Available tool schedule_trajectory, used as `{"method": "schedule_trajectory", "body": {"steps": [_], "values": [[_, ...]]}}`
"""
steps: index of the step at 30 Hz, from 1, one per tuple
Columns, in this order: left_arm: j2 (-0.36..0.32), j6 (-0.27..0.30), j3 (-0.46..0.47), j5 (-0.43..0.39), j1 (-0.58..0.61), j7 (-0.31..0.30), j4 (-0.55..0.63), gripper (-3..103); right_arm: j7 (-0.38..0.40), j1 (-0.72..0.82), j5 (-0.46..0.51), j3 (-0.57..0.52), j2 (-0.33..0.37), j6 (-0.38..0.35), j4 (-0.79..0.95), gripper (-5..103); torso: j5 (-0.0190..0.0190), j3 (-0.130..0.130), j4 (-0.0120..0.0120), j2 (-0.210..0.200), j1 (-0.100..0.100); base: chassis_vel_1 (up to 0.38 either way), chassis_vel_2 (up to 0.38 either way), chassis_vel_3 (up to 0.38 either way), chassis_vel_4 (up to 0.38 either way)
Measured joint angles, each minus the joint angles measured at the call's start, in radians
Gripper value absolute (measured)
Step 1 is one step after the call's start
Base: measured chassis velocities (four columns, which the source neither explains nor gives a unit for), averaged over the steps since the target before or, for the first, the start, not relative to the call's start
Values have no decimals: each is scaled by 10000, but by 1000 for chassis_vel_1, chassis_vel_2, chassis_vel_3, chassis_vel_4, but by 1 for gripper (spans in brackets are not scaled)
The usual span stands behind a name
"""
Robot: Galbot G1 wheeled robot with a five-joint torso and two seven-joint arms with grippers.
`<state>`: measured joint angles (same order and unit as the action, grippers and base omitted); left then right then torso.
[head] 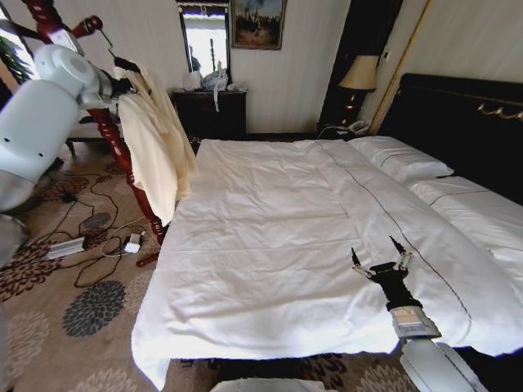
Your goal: Pick up the clothes from the bed and hang them on the clothes hanger.
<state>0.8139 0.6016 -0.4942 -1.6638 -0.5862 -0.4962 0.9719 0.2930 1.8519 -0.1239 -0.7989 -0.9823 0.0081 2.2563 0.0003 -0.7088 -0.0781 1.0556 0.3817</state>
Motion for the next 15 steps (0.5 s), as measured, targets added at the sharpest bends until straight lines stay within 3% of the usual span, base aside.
{"method": "schedule_trajectory", "body": {"steps": [4,6,7,9,11,15], "values": [[-128,117,78,-77,5,214,163,19,-6,-43,16,48,20,-24,-26,100,-3,-1,1,-1,2,0,0,0,0],[-315,-40,106,-84,-40,639,385,29,-8,-60,12,94,27,-29,-73,100,-6,-2,4,-1,1,0,0,0,0],[-354,-87,122,-134,-81,674,448,34,-8,-60,6,109,26,-30,-86,100,-6,-2,5,0,1,0,0,0,0],[-373,-108,128,-170,-108,685,481,34,-8,-60,0,119,24,-31,-91,100,-5,-1,5,-1,0,0,0,0,0],[-488,-106,141,-523,-225,756,636,51,-8,-97,23,122,-42,-145,-95,100,-4,-2,1,0,0,0,0,0,0],[-656,-78,137,-732,-287,705,880,62,50,-253,341,-11,-58,-452,-37,100,-1,-1,0,0,0,0,0,0,0]]}}
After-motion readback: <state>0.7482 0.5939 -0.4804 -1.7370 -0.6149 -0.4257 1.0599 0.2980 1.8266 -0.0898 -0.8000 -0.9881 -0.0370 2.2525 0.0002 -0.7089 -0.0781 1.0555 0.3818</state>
